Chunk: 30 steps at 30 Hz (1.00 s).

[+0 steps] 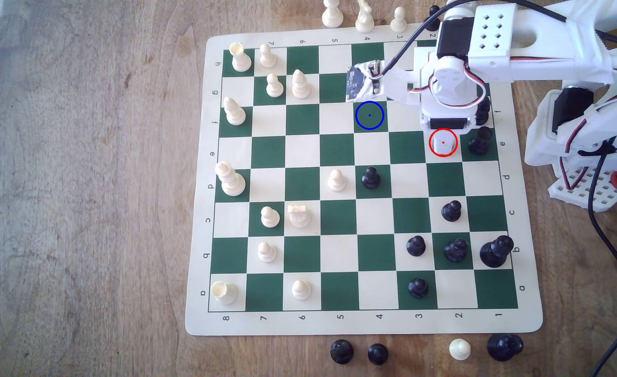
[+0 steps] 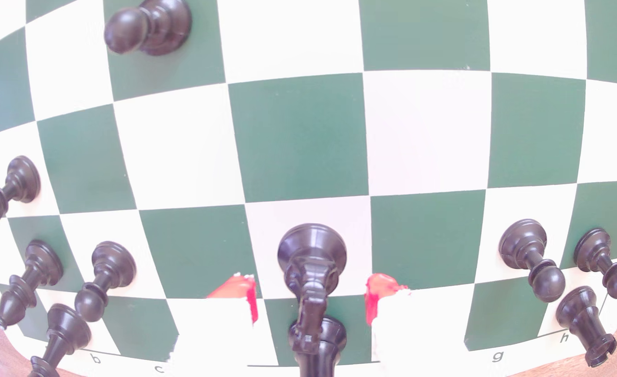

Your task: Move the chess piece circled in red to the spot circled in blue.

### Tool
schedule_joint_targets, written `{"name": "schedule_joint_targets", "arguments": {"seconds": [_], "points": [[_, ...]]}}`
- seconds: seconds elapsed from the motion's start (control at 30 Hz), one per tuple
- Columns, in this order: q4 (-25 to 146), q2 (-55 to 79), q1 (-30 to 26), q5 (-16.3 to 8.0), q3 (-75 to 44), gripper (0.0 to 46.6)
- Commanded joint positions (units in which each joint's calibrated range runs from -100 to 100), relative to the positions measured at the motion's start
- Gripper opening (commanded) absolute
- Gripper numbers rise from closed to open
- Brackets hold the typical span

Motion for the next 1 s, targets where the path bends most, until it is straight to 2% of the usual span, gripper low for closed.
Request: {"name": "schedule_joint_targets", "arguments": {"seconds": [0.0,0.47,0.97], "points": [[-1.9,0.4,-0.6,-0.3,1.4,16.4],[0.5,-0.5,-0.3,-0.3,-1.0,14.3],[-0.6,-1.6,-0.8,-1.7,-2.9,13.2]]}}
